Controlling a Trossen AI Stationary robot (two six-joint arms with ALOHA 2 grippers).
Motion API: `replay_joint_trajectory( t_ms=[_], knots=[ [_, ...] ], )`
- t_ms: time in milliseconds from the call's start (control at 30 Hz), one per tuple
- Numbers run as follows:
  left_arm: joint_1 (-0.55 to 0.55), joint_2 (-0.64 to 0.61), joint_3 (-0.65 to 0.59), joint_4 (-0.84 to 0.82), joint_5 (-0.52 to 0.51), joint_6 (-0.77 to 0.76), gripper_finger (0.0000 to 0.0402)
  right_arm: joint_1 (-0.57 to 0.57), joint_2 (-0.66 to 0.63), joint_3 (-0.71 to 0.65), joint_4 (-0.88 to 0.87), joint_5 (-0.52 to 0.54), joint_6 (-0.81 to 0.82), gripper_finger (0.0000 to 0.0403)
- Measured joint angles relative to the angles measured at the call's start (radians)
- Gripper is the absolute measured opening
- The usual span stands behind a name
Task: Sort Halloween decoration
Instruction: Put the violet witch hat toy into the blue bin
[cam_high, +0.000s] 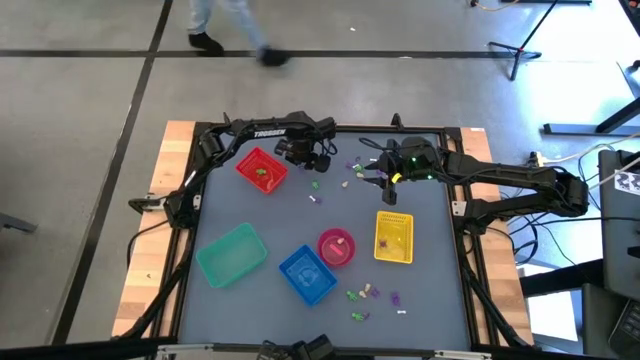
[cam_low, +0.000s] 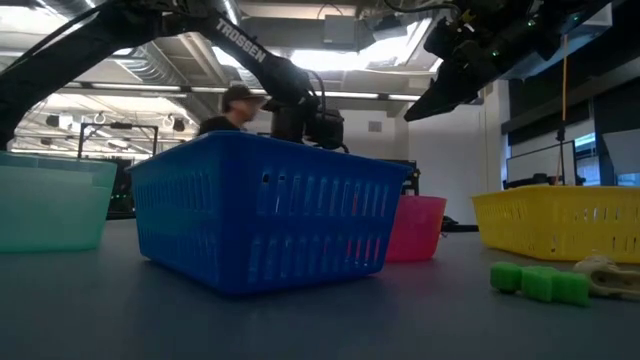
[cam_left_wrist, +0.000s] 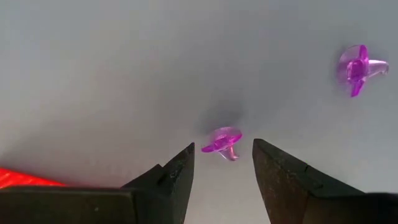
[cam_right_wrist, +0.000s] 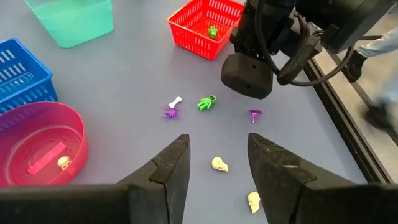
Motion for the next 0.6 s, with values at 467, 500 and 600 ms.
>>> replay_joint_trajectory(
  t_ms=[467,500,600],
  knots=[
    [0.005,-0.007,-0.081,0.071,0.026,0.043,0.0149,0.0,0.0,0.0,-0.001,0.0,0.0,0.0159],
    [0.005,-0.007,-0.081,0.073,0.026,0.056,0.0149,0.0,0.0,0.0,0.0,0.0,0.0,0.0159],
    [0.009,-0.005,-0.077,0.073,0.028,0.06,0.0149,0.0,0.0,0.0,0.0,0.0,0.0,0.0159]
  ],
)
